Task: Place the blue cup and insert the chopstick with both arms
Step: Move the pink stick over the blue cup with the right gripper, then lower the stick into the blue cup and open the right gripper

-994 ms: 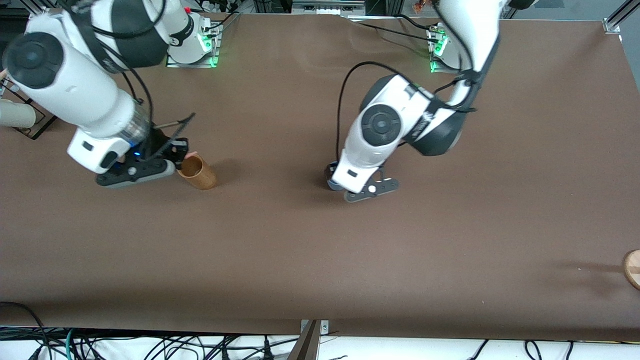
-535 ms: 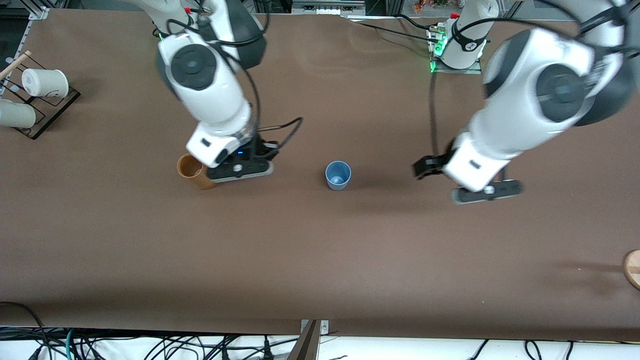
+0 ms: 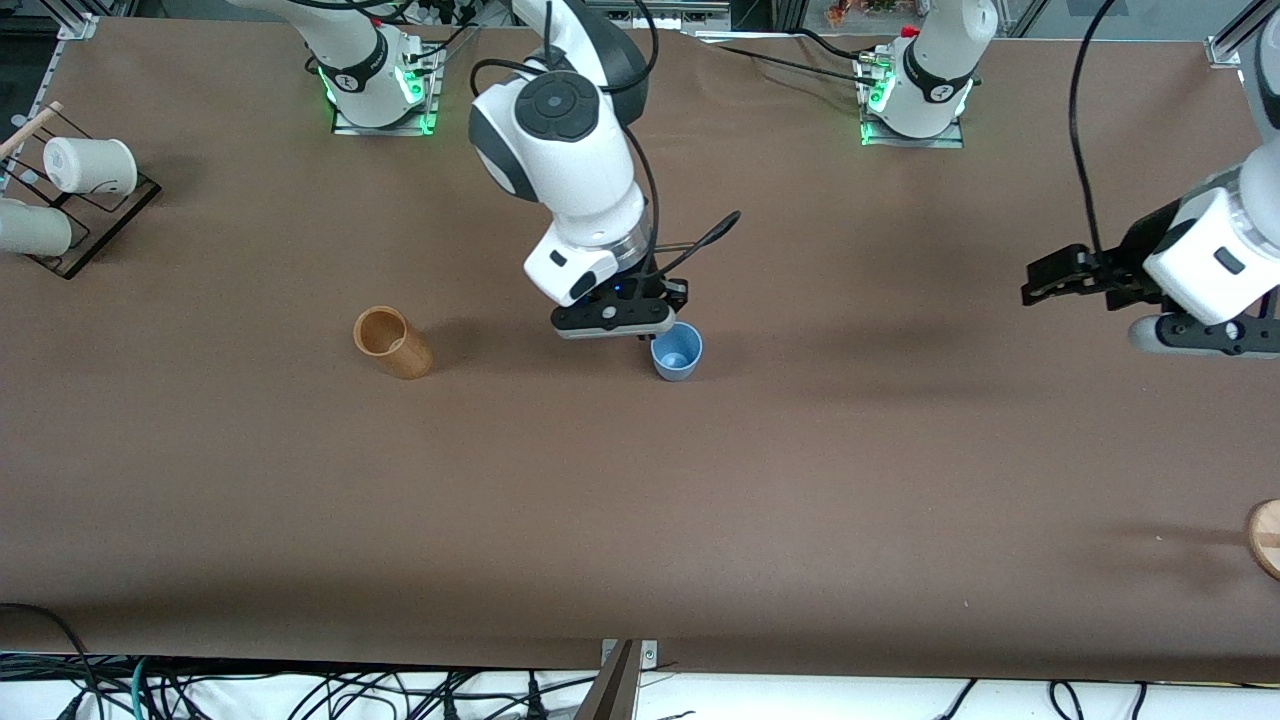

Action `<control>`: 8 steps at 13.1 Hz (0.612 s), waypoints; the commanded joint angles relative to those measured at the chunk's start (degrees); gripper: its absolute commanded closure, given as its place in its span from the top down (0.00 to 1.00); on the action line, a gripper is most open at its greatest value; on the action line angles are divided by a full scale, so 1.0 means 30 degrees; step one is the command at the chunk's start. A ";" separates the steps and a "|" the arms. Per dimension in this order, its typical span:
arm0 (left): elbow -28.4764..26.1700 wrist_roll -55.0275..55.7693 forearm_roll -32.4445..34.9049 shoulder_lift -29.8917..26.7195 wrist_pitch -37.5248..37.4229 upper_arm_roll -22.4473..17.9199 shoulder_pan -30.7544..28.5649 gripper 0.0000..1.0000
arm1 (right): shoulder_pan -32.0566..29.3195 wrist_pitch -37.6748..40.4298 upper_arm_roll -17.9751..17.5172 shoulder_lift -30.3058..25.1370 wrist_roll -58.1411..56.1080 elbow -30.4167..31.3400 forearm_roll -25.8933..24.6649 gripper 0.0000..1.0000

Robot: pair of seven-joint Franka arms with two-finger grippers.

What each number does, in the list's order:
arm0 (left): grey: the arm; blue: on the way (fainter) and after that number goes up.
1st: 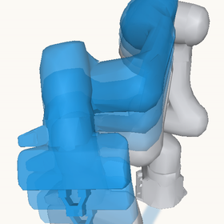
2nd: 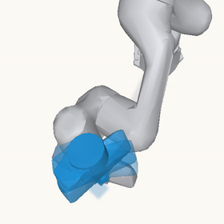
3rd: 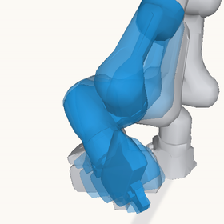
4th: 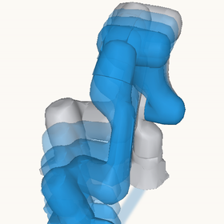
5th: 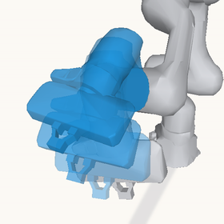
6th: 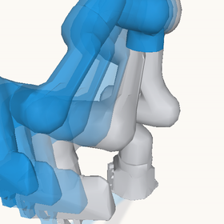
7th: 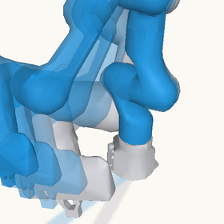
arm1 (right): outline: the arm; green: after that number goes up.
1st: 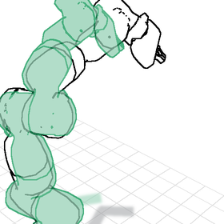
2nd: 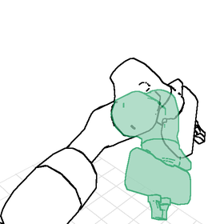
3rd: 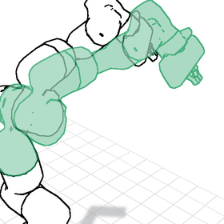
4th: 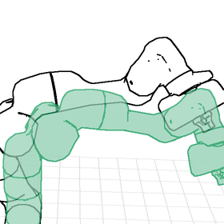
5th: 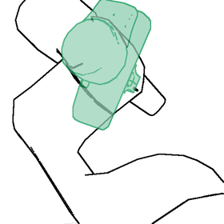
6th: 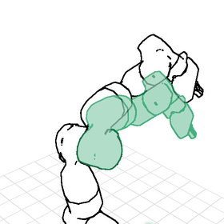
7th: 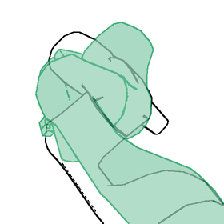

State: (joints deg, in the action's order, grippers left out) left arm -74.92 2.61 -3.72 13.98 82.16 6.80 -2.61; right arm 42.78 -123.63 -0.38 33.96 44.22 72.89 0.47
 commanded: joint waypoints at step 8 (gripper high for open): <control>-0.3886 -0.1162 0.1063 -0.2555 0.0679 -0.0421 -0.0769 1.00 | 0.0769 -0.0860 0.0242 0.1685 0.2220 -0.0507 -0.2267 0.00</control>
State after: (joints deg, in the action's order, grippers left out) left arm -85.05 0.44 -2.01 6.75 82.98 5.79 -4.61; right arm 44.35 -126.20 0.14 37.05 48.81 72.79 -4.63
